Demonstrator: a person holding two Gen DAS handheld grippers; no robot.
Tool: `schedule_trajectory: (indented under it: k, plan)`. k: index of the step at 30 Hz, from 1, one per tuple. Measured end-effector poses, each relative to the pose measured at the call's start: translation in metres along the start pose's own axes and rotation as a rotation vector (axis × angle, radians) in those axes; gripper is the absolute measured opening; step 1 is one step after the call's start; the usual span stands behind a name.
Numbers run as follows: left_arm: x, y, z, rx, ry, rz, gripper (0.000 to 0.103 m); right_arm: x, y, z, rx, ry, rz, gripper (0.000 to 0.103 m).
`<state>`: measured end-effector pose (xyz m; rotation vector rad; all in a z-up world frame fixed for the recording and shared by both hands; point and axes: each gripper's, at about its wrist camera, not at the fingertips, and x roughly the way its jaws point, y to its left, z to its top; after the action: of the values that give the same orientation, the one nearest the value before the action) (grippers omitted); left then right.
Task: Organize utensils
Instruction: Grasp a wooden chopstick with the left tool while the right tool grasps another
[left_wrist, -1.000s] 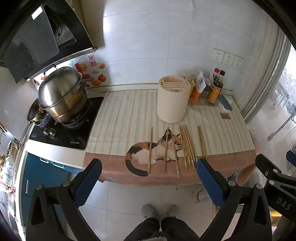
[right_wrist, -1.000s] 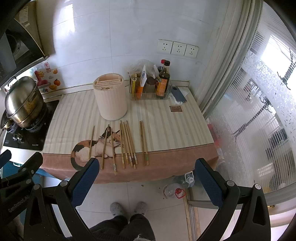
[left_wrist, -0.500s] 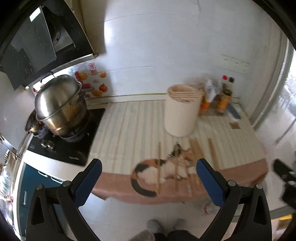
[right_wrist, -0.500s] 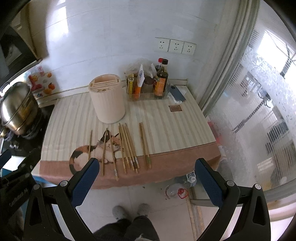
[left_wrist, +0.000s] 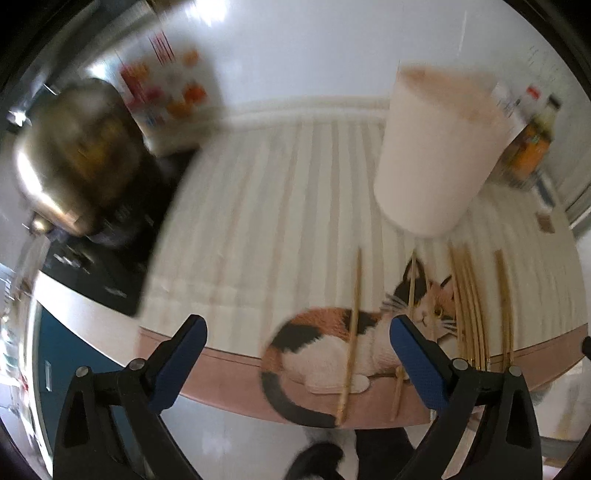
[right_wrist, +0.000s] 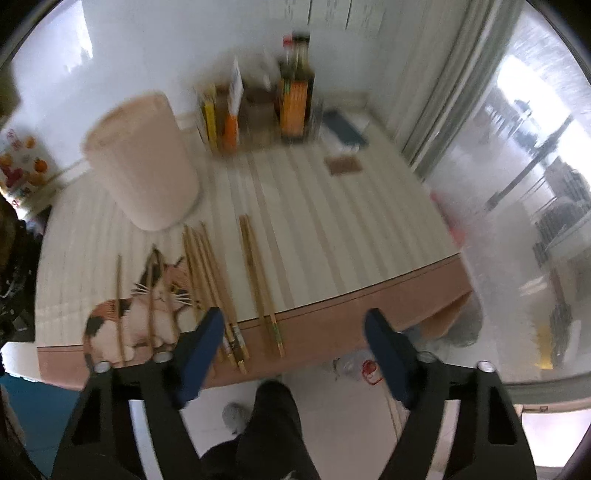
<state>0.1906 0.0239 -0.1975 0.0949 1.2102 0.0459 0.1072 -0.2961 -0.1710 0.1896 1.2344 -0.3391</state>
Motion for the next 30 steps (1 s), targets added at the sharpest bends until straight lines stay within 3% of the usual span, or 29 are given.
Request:
schedule_trajectory:
  k: [1, 6, 9, 12, 16, 19, 21, 23, 26, 27, 30]
  plan:
    - [0.018, -0.004, 0.001, -0.013, 0.042, -0.003, 0.092, 0.022, -0.002, 0.008, -0.011, 0.038, 0.025, 0.055]
    - [0.087, -0.026, -0.004, -0.046, 0.216, -0.012, 0.055, 0.106, -0.006, 0.032, -0.054, 0.184, 0.096, 0.042]
    - [0.119, -0.041, -0.008, -0.038, 0.282, 0.008, 0.052, 0.135, -0.003, 0.039, -0.091, 0.235, 0.110, 0.042]
    - [0.134, -0.054, -0.010, -0.001, 0.288, 0.062, 0.052, 0.163, 0.001, 0.047, -0.117, 0.283, 0.119, 0.042]
    - [0.139, -0.059, -0.007, -0.020, 0.298, 0.047, 0.050, 0.186, 0.010, 0.057, -0.166, 0.325, 0.134, 0.042]
    - [0.139, -0.065, -0.005, -0.035, 0.301, -0.002, 0.030, 0.198, 0.016, 0.061, -0.191, 0.347, 0.136, 0.042]
    - [0.139, -0.069, -0.004, -0.036, 0.313, -0.038, 0.010, 0.207, 0.019, 0.061, -0.198, 0.367, 0.134, 0.042]
    - [0.138, -0.074, -0.003, -0.035, 0.321, -0.049, 0.006, 0.211, 0.024, 0.060, -0.213, 0.370, 0.122, 0.042]
    - [0.137, -0.075, -0.001, -0.061, 0.337, -0.083, 0.005, 0.213, 0.029, 0.058, -0.239, 0.356, 0.071, 0.023]
    - [0.138, -0.073, 0.002, -0.076, 0.345, -0.101, 0.005, 0.213, 0.028, 0.057, -0.235, 0.356, 0.062, 0.009]
    - [0.141, -0.059, 0.003, -0.122, 0.362, -0.161, 0.005, 0.218, 0.017, 0.057, -0.192, 0.373, 0.048, 0.007]
